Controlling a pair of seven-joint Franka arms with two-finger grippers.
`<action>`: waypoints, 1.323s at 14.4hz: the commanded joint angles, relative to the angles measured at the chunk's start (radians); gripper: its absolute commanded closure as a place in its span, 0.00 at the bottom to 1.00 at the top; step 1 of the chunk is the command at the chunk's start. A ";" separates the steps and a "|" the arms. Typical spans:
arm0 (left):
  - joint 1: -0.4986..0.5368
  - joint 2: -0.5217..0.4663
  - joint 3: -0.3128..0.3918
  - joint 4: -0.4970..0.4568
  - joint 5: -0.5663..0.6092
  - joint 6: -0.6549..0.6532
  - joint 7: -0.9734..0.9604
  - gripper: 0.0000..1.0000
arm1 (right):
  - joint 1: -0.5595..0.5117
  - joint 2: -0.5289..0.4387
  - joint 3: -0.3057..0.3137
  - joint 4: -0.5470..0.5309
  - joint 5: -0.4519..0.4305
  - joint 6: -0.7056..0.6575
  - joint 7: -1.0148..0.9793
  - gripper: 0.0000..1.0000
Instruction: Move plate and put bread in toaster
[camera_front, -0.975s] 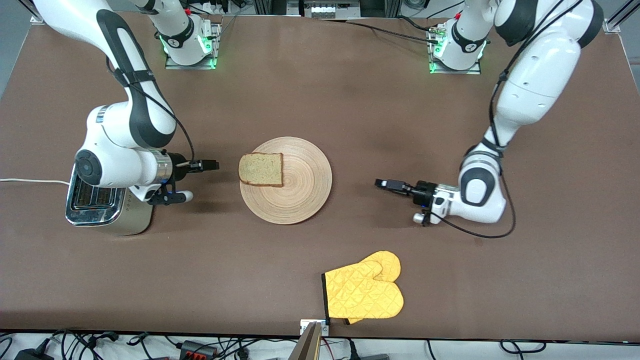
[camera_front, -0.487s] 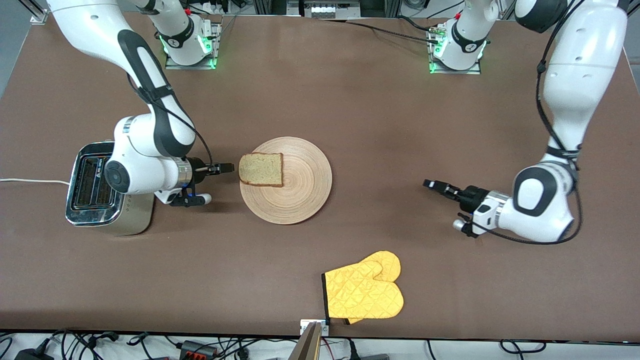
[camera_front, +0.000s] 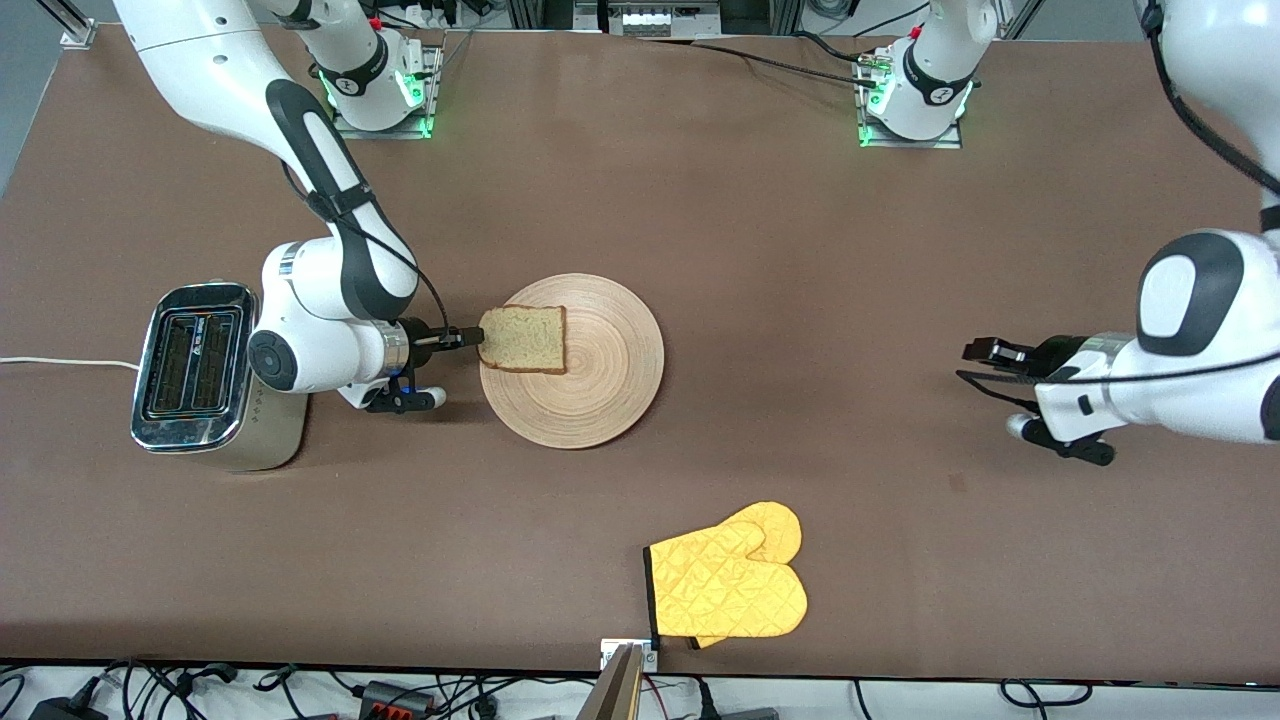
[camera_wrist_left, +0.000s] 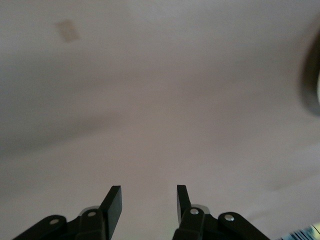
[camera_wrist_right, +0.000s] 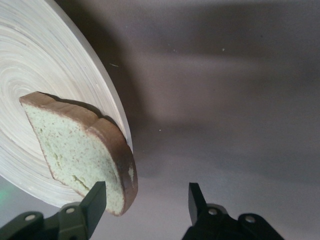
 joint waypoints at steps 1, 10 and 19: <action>0.001 -0.131 0.004 -0.022 0.076 -0.034 -0.105 0.36 | 0.020 0.004 -0.001 0.003 0.019 0.007 0.009 0.31; 0.012 -0.233 -0.075 -0.108 0.154 -0.045 -0.230 0.00 | 0.039 0.017 -0.001 0.003 0.019 0.006 0.009 0.46; 0.092 -0.466 -0.072 -0.498 0.113 0.285 -0.233 0.00 | 0.042 0.017 -0.001 0.015 0.017 -0.002 0.009 1.00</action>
